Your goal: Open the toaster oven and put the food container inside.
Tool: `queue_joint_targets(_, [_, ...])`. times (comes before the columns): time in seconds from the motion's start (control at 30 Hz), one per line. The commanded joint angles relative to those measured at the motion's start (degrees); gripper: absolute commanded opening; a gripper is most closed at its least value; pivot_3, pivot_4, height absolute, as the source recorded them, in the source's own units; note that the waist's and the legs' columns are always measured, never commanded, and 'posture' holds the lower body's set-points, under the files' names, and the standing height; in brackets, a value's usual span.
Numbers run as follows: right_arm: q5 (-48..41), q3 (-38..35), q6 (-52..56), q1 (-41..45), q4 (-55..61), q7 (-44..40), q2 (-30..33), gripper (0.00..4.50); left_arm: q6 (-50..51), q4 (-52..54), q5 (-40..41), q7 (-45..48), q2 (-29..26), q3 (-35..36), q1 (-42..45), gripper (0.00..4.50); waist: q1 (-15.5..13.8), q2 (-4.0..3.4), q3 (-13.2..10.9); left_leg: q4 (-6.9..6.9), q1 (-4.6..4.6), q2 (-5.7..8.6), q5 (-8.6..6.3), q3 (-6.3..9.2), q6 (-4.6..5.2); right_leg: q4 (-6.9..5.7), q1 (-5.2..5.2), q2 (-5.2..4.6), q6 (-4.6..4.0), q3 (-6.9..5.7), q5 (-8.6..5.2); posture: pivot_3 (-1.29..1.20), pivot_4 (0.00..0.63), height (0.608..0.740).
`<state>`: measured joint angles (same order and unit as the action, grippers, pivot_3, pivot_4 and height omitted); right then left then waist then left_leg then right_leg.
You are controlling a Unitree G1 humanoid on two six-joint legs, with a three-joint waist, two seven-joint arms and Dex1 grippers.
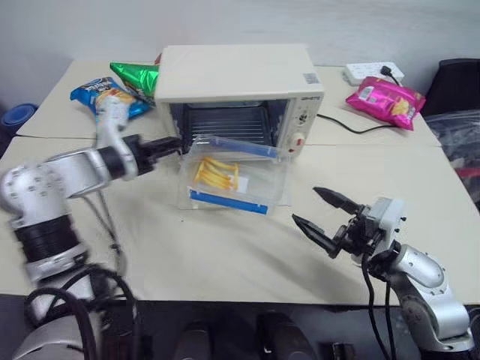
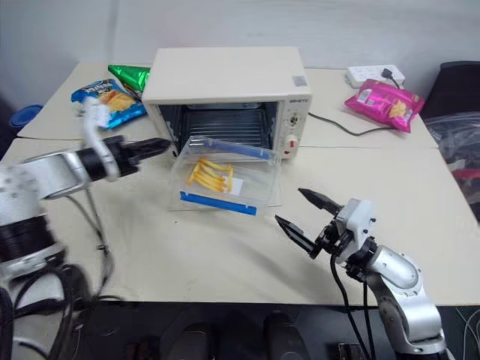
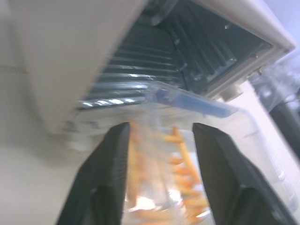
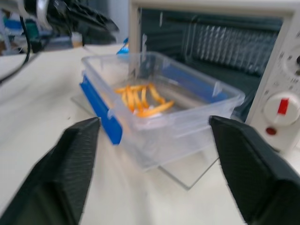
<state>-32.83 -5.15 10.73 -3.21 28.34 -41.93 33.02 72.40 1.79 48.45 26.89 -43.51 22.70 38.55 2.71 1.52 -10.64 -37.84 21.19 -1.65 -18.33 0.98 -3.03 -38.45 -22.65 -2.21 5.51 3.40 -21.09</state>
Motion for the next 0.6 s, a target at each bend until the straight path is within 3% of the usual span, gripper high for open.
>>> queue_joint_targets(0.03, [1.52,3.21,4.2,0.66,3.44,0.54,1.34,2.48,-23.12,2.22,-11.2,21.23,-8.64,-11.09,-7.13,0.98,-0.26,-0.03,-0.01,0.01,-0.01,0.0,0.0,0.03,-0.01,0.05,0.03,-0.01,-0.03,0.0,-0.02,0.0,0.15,0.74])
queue_joint_targets(0.13, [5.95,9.26,6.55,1.71,3.22,-1.13,2.95,1.42,-40.83,2.3,-17.14,35.13,-11.13,-16.12,-15.55,0.07,-1.17,-0.15,-0.02,0.02,-0.05,0.05,0.02,0.04,0.03,0.22,0.15,-0.09,-0.09,0.0,0.01,0.0,0.15,0.74])
queue_joint_targets(0.27, [9.5,12.4,8.66,5.54,0.98,1.44,1.21,0.03,-46.45,6.23,-16.48,38.45,-5.94,-18.54,-20.43,0.0,-1.82,-0.14,-0.03,0.0,0.15,0.1,-0.08,0.08,0.35,0.44,0.17,-0.23,-0.06,-0.05,0.05,0.0,0.15,0.74])
queue_joint_targets(0.43, [13.14,12.62,8.63,14.56,-6.31,2.13,-0.55,0.01,-46.04,6.22,-19.89,29.52,4.87,-22.75,-19.4,0.0,-1.91,-0.14,-0.03,-0.21,0.26,0.15,-0.3,0.07,0.86,0.45,0.17,-0.25,0.17,-0.02,0.17,0.0,0.15,0.74])
queue_joint_targets(0.6, [17.02,12.94,7.65,23.85,-15.8,3.47,-2.97,0.01,-46.91,2.56,-22.86,20.36,13.08,-22.41,-15.58,0.0,-1.69,-0.13,-0.02,-0.23,0.29,0.14,-0.3,0.05,0.89,0.4,0.09,-0.2,0.19,-0.02,0.19,0.0,0.15,0.74])
